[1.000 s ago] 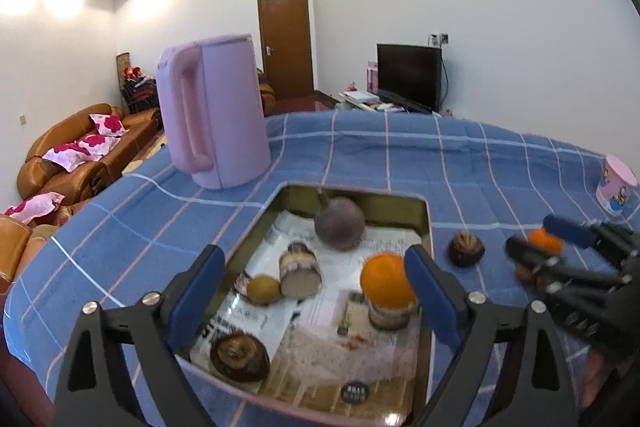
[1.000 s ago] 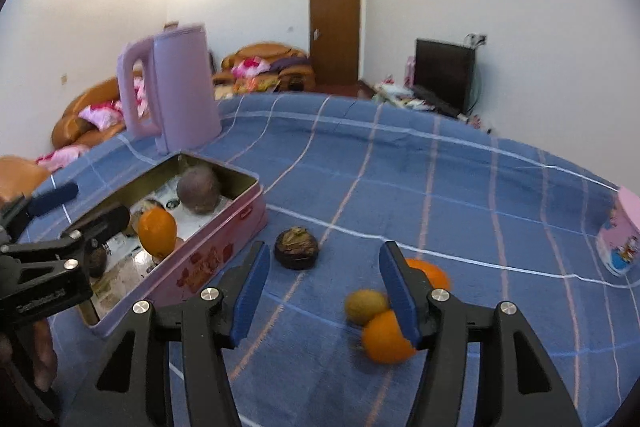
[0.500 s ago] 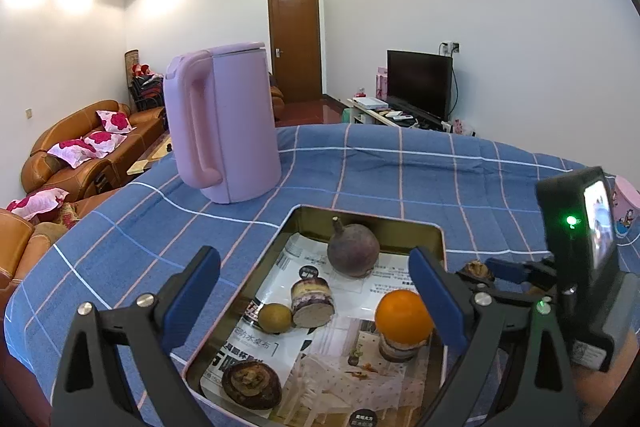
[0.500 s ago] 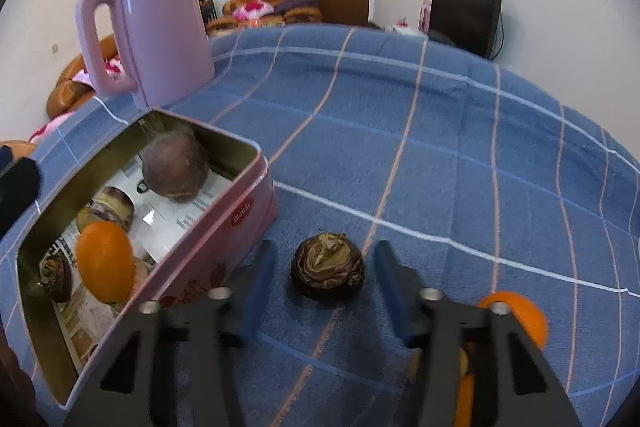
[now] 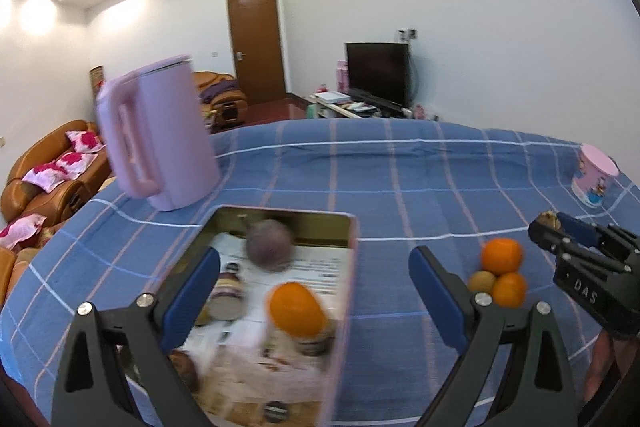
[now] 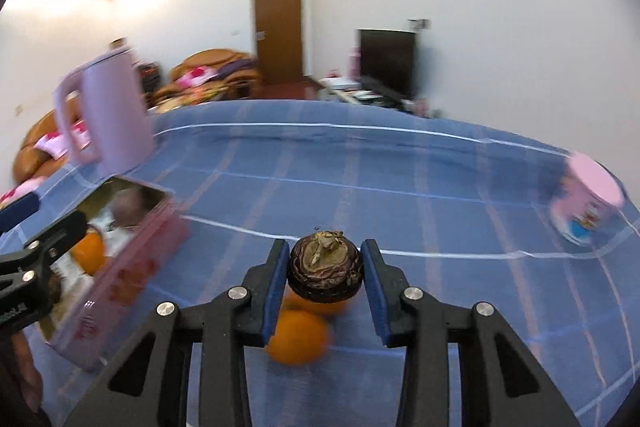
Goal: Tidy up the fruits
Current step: 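Grasp the brown fruit with a pointed top with the right tool, then grasp an orange with the left tool while the right holds the brown fruit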
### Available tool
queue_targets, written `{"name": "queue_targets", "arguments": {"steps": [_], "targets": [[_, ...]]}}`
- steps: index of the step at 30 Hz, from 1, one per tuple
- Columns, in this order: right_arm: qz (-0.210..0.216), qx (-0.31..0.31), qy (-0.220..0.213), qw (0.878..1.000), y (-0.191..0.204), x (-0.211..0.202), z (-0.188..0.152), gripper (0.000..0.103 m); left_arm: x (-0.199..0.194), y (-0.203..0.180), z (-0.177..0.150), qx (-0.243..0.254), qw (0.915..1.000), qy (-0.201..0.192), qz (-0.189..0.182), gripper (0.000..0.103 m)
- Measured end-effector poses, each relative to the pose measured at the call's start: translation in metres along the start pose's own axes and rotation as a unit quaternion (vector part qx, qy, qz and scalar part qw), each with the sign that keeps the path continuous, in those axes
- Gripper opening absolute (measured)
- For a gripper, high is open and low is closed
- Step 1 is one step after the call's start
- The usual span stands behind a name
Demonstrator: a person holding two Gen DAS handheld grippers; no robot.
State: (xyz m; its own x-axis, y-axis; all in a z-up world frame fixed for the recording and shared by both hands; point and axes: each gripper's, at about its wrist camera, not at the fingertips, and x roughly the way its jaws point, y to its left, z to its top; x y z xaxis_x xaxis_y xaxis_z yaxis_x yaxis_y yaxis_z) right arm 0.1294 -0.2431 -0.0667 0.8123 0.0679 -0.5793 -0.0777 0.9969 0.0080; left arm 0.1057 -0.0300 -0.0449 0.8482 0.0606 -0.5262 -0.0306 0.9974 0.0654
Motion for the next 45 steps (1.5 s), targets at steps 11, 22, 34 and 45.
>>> {"name": "queue_targets", "arguments": {"steps": [11,22,34,45], "targets": [[-0.034,0.033,0.000,0.999,-0.036,-0.002,-0.010,0.039,0.015,-0.066,-0.009,0.047,0.9975,0.034,-0.038,0.096],[-0.036,0.061,-0.007,0.997,-0.052,-0.008,-0.014,0.039,0.020,-0.102,-0.020,0.064,0.9922,0.064,-0.086,0.092],[-0.041,0.065,-0.006,0.997,-0.053,-0.008,-0.013,0.039,0.025,-0.125,-0.027,0.083,0.9849,0.090,-0.122,0.067],[-0.036,0.060,-0.016,0.997,-0.054,-0.012,-0.014,0.039,0.035,-0.132,-0.029,0.086,0.9774,0.120,-0.152,0.036]]}}
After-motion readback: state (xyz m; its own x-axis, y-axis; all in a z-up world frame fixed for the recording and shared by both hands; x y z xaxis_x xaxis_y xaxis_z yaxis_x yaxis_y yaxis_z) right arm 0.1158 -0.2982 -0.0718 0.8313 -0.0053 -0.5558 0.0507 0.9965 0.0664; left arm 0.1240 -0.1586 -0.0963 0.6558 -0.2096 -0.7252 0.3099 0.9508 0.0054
